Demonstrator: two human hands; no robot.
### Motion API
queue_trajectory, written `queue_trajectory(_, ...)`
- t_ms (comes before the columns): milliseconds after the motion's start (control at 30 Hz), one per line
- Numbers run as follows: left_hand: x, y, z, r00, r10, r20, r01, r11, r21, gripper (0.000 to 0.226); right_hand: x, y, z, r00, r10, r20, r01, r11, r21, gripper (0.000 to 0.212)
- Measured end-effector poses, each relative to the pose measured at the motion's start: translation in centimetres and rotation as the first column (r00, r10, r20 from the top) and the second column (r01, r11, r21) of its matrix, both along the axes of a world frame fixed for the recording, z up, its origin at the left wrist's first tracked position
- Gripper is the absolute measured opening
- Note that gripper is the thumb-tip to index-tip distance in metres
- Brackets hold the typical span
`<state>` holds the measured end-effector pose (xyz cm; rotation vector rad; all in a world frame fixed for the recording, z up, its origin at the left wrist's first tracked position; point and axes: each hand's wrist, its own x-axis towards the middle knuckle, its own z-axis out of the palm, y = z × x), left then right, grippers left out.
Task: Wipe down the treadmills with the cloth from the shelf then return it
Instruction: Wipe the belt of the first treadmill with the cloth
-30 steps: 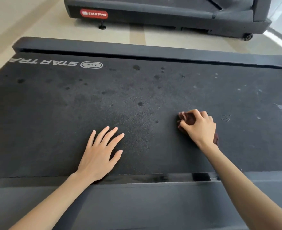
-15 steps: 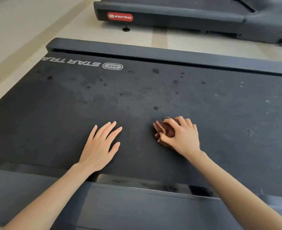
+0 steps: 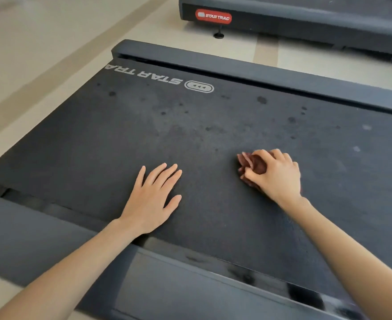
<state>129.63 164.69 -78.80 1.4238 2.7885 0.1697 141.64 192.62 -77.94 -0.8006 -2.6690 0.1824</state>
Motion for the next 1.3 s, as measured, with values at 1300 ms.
queue_trajectory(1300,11.0,19.4,-0.4,0.822,-0.564,0.076,0.558,0.825,0.087,0.062,17.1,0.6,-0.1,0.765,-0.641,-0.057,0.640,0.768,-0.036,0.045)
